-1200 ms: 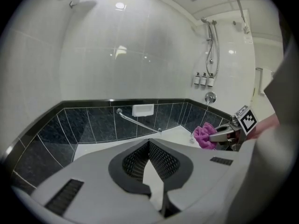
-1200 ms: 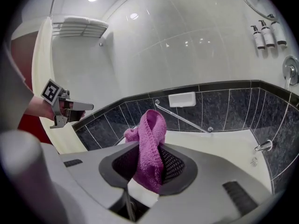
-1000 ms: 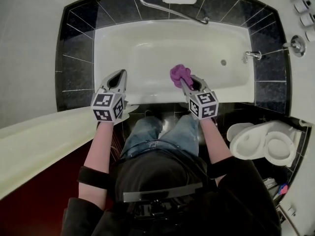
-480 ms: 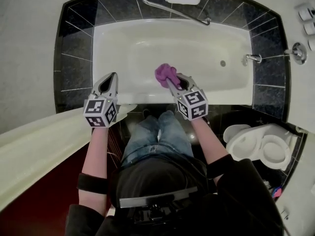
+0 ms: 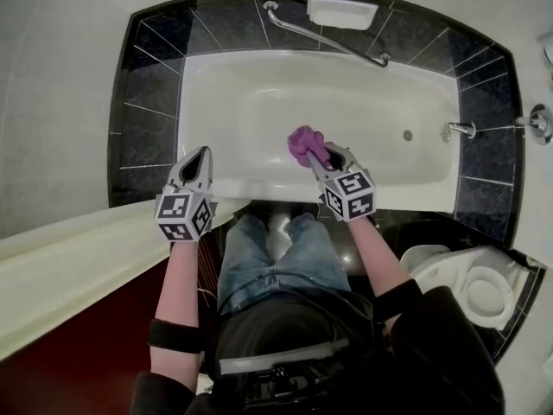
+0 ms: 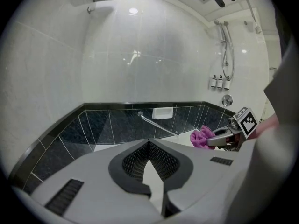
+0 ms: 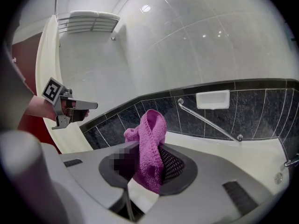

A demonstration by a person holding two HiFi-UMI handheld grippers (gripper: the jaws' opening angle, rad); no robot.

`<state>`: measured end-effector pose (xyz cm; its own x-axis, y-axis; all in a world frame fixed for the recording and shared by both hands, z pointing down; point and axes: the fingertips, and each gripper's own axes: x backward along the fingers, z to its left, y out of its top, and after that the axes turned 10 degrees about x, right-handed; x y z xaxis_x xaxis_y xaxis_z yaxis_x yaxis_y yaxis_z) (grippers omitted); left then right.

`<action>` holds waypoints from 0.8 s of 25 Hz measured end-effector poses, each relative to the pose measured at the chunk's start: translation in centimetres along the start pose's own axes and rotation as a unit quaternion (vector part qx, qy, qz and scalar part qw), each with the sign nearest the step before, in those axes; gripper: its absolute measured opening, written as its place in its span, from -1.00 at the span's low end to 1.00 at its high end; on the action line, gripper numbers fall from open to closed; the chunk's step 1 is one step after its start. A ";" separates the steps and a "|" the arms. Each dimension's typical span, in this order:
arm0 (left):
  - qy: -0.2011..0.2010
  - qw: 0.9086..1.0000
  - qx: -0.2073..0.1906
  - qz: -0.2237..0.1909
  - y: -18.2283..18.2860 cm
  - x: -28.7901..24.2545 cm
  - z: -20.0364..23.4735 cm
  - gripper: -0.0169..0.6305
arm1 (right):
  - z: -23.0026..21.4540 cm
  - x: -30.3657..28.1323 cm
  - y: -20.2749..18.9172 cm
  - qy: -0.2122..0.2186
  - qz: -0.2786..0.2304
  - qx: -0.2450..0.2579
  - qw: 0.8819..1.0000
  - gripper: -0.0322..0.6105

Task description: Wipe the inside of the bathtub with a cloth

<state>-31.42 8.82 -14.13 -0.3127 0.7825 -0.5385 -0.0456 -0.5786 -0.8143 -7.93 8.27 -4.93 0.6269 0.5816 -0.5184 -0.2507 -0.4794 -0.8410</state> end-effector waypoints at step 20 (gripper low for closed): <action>-0.067 0.998 -0.011 0.004 -5.0 -16.9 10.9 -0.96 | -9.0 -19.1 -3.6 -0.135 0.011 -0.012 0.991 -0.53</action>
<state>-36.25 -4.02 1.36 -0.4367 0.7388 -0.5133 -0.0213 -0.5789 -0.8151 -12.38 -7.03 9.42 0.4011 0.7231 -0.5623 -0.2428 -0.5079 -0.8264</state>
